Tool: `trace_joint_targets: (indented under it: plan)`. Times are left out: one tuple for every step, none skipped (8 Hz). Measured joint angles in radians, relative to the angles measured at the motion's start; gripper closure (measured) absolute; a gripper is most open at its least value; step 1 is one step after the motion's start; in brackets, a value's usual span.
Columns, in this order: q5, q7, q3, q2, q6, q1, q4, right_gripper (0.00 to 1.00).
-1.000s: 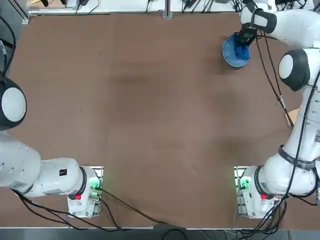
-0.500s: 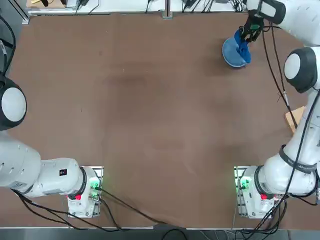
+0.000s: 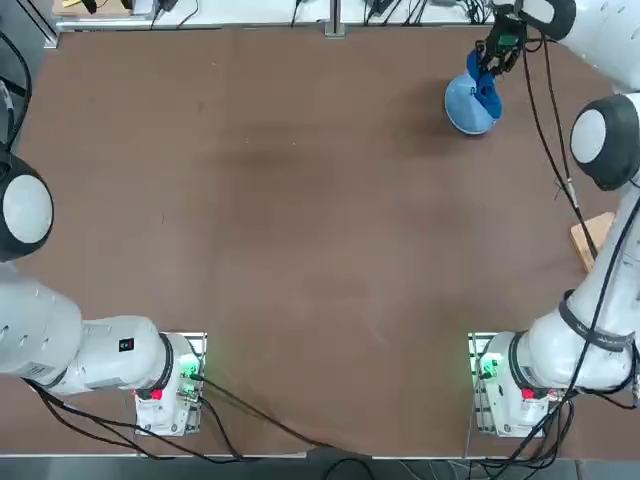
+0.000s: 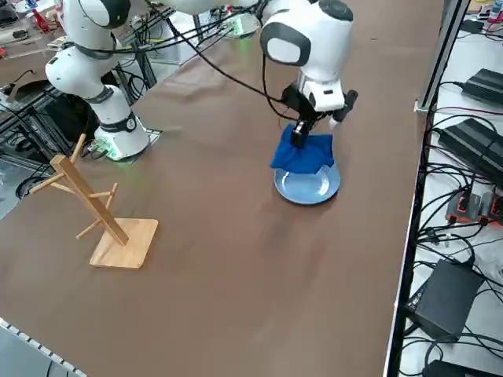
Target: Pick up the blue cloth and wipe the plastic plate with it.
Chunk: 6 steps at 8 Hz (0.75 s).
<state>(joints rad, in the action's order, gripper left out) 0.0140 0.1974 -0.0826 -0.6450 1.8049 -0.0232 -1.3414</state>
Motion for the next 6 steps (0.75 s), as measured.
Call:
trace_joint_targets:
  plan:
    - [-0.018, 0.037, -0.001, 0.024, -0.016, 0.022, 0.001, 0.84]
    - [-0.047, 0.076, -0.001, 0.048, -0.03, 0.051, 0.001, 0.84]
    - [-0.067, 0.122, -0.002, 0.072, -0.053, 0.087, 0.001, 0.84]
    - [-0.074, 0.169, -0.002, 0.092, -0.088, 0.128, 0.0, 0.84]
    - [-0.078, 0.218, -0.003, 0.107, -0.121, 0.172, -0.003, 0.84]
    - [-0.092, 0.256, -0.003, 0.121, -0.138, 0.21, -0.019, 0.84]
